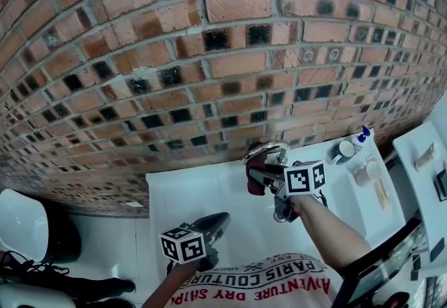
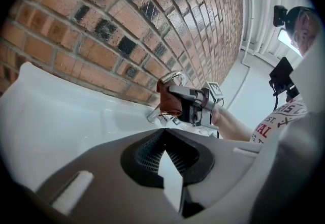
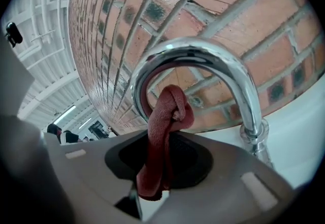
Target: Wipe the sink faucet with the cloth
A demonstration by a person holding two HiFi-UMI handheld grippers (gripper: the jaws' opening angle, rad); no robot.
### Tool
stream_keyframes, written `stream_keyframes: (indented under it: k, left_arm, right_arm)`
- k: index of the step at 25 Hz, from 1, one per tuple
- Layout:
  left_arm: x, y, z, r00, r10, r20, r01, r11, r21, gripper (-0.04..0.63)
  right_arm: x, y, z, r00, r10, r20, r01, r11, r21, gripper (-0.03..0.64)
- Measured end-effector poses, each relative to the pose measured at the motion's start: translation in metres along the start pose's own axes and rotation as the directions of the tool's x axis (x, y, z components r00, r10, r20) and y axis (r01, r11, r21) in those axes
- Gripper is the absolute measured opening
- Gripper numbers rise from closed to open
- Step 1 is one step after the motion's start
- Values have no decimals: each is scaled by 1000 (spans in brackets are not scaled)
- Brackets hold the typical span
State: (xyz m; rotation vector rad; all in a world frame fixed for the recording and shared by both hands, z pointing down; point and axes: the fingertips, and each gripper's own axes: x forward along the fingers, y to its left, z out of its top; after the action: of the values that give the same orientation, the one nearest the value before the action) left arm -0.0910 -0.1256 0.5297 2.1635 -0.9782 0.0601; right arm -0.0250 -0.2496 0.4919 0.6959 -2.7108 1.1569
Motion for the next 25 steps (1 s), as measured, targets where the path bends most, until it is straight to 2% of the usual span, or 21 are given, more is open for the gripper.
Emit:
stream_keyframes:
  k: [3,7,9,15,25]
  left_arm:
    - [-2,-1,3,1000,2,6,-2,1000,9,5]
    - [-2,0,0,1000,9,-3,-9,1000,10,5]
    - [1,-3,-3,1000,5,-11,-5,1000,10,5]
    - [7,-8,-13,999,8,-49,-7,1000,23,5]
    - [6,-20,-16,999,-2,-45,3,999,32,5]
  right_arm:
    - [-13,4,-13,998,41,-49,-45,996,-77,94]
    - [-39,20,-42,985,160,-57,-164,984,-70,95]
    - [-48,29,-63,980,185,-74,-190,980,-60,95]
    - [-49,42,-115,971,191,-145,-197,980,-29,92]
    - [-51,49,-129,966,200,-166,-205,979,-10,91]
